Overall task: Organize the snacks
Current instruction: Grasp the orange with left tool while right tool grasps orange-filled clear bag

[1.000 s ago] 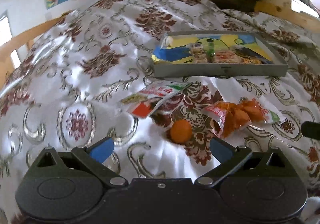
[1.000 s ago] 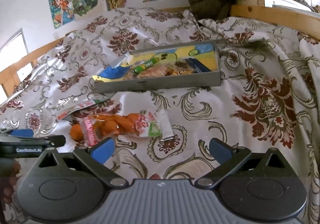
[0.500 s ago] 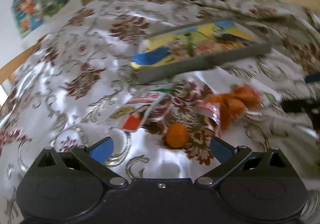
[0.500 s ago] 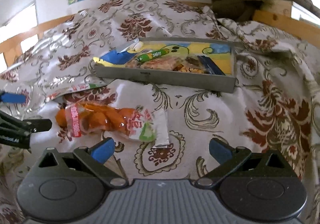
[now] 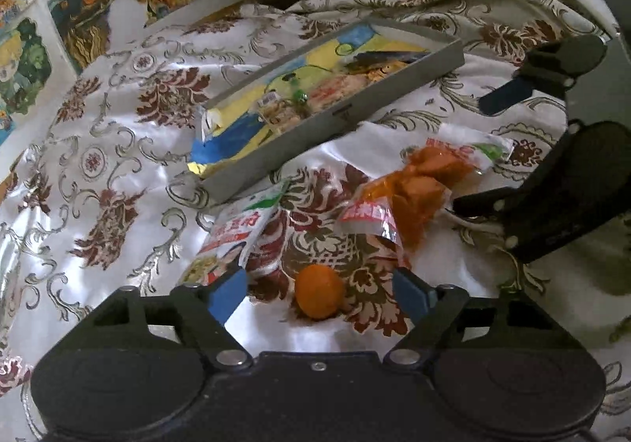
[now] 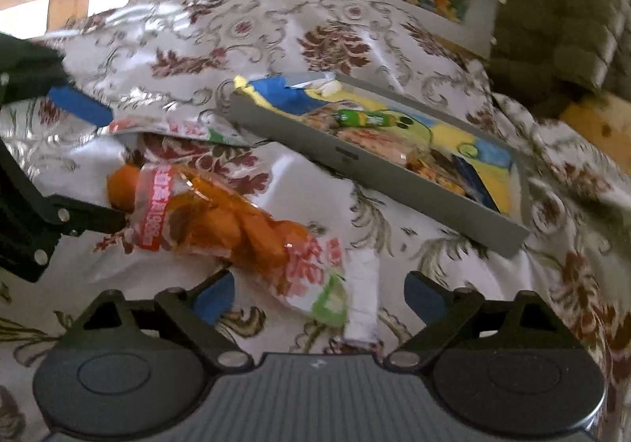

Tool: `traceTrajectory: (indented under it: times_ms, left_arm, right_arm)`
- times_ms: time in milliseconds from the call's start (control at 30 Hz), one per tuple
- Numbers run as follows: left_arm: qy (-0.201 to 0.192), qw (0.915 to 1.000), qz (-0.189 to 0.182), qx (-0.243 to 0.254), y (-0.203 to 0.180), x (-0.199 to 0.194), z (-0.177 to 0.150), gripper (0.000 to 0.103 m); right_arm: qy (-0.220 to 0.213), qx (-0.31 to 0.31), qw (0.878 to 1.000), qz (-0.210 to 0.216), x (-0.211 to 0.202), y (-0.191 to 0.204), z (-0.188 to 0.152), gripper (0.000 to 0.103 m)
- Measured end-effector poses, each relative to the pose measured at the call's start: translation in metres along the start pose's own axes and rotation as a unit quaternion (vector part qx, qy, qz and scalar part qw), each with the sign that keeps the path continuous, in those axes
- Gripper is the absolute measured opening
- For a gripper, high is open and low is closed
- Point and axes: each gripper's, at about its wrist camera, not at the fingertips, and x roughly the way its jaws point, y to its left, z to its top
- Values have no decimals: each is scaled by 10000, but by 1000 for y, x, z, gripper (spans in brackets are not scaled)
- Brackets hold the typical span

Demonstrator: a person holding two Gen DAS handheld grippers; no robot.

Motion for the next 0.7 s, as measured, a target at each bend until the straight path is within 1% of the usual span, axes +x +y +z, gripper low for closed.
traceTrajectory:
  times_ms: [100, 167, 200, 267, 333, 433, 500, 533, 600, 633, 667, 700]
  left_arm:
    - [98, 9997, -32, -234, 9, 3, -4, 72]
    - [220, 9987, -94, -460, 18, 8, -6, 60]
    - [280, 9978, -123, -586, 23, 10, -7, 57]
    - [355, 9950, -237, -902, 33, 16, -9, 54]
    - [380, 9926, -361, -1095, 38, 19, -9, 54]
    - [394, 9931, -418, -1025, 38, 25, -7, 53]
    - [365, 9936, -457, -963, 36, 28, -5, 54]
    - [357, 9935, -477, -972, 35, 28, -3, 53]
    - [363, 9928, -552, -1001, 33, 31, -1, 46]
    - [404, 9922, -617, -1004, 32, 33, 0, 37]
    - [451, 9917, -648, -1016, 31, 35, 0, 33]
    - [468, 9914, -654, -1036, 30, 35, 0, 33]
  right_arm:
    - [-57, -19, 10000, 21, 7, 0, 2, 92]
    - [-58, 10, 9999, 105, 13, -2, 4, 91]
    - [-55, 12, 9999, 151, 16, -3, 5, 89]
    - [-58, 2, 9997, 233, 22, -3, 7, 88]
    - [-37, -18, 9995, 312, 26, -3, 8, 88]
    - [-61, -72, 9993, 351, 30, -2, 9, 87]
    - [-92, -159, 9991, 384, 29, 1, 10, 79]
    - [-112, -220, 9990, 365, 29, 3, 10, 79]
    - [-157, -351, 9985, 378, 26, 8, 9, 69]
    - [-168, -411, 9982, 406, 26, 9, 8, 65]
    - [-175, -439, 9980, 422, 25, 11, 8, 61]
    - [-185, -462, 9979, 412, 25, 12, 8, 59]
